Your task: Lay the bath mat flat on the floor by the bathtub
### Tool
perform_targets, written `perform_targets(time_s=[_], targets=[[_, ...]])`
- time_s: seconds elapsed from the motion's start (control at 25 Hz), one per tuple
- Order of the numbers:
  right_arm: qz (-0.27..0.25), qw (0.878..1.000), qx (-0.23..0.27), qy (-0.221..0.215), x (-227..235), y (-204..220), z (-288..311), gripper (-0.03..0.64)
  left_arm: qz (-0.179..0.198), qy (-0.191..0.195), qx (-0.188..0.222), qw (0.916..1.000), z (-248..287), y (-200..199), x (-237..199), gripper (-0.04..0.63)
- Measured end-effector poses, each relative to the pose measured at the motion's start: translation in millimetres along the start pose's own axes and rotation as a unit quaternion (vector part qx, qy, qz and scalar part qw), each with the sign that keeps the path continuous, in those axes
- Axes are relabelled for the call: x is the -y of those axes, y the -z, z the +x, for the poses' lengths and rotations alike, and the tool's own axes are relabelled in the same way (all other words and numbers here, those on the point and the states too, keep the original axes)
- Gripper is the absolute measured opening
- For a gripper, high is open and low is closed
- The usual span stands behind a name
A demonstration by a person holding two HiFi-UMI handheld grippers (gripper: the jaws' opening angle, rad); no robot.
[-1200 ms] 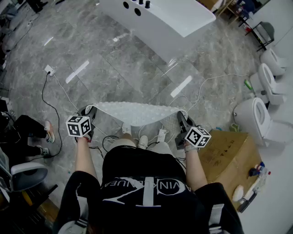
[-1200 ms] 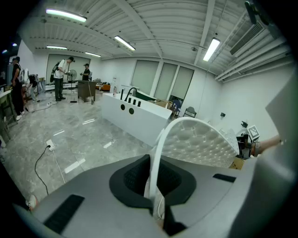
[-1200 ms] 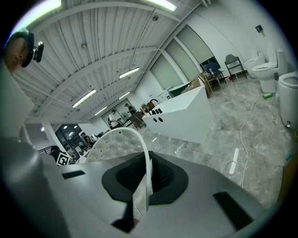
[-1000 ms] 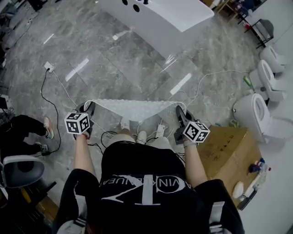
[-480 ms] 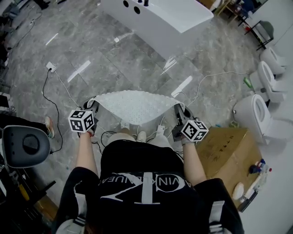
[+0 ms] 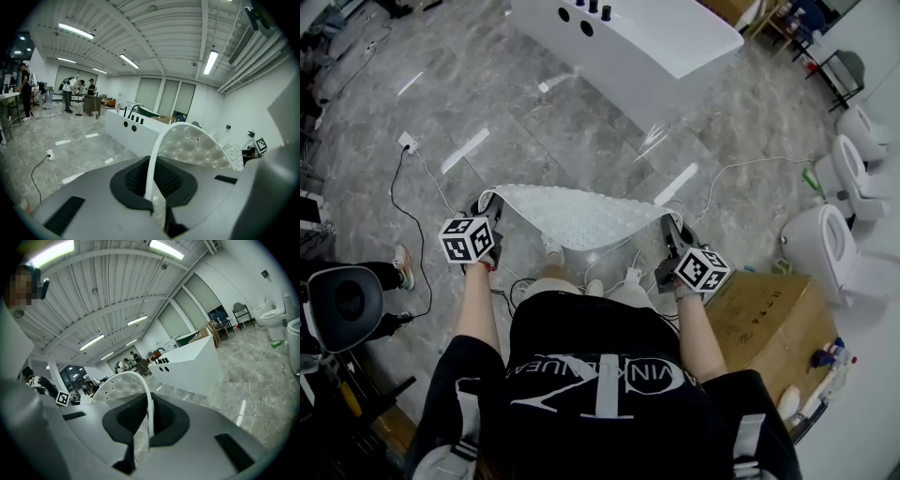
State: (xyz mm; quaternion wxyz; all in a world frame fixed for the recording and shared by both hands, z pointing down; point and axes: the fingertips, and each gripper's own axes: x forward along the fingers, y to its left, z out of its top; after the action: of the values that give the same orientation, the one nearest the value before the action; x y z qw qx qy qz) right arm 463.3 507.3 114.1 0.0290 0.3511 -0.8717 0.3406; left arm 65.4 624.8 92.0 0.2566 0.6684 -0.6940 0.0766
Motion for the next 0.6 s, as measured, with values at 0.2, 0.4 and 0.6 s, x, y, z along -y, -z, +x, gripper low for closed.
perform_targets(time_s=[0.2, 0.4, 0.6], targets=[[0.009, 1.0, 0.0, 0.01, 2.4, -6.8, 34.0, 0.029, -0.006, -0.003, -0.007, 1.0, 32.9, -9.3, -27.0, 0.02], [0.022, 0.999, -0.014, 0.026, 5.4, -8.2, 79.2, 0.029, 0.005, 0.004, -0.027, 0.9996, 72.1, -22.3, -57.2, 0.02], [0.034, 0.998, -0.027, 0.046, 6.5, -5.1, 125.2, 0.029, 0.014, 0.013, -0.042, 0.9989, 111.0, -36.7, -93.8, 0.02]])
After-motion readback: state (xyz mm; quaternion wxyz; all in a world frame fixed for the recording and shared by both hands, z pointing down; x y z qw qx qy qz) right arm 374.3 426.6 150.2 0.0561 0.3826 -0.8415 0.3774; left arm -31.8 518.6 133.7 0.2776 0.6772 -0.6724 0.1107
